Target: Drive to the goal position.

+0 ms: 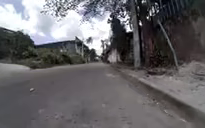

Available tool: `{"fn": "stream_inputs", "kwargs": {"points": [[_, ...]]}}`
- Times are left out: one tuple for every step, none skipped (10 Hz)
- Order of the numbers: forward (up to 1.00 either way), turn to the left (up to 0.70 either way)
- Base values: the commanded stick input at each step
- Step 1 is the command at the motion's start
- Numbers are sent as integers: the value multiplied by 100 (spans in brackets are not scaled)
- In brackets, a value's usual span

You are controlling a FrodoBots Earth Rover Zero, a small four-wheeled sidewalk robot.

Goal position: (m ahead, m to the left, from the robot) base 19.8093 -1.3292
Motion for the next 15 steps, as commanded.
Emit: {"fn": "stream_inputs", "kwargs": {"points": [[100,-2],[100,-2],[100,-2],[100,-2],[100,-2],[100,-2],[100,-2],[100,-2],[100,-2],[100,-2],[100,-2],[100,-3],[100,-3],[100,-5],[100,-23]]}}
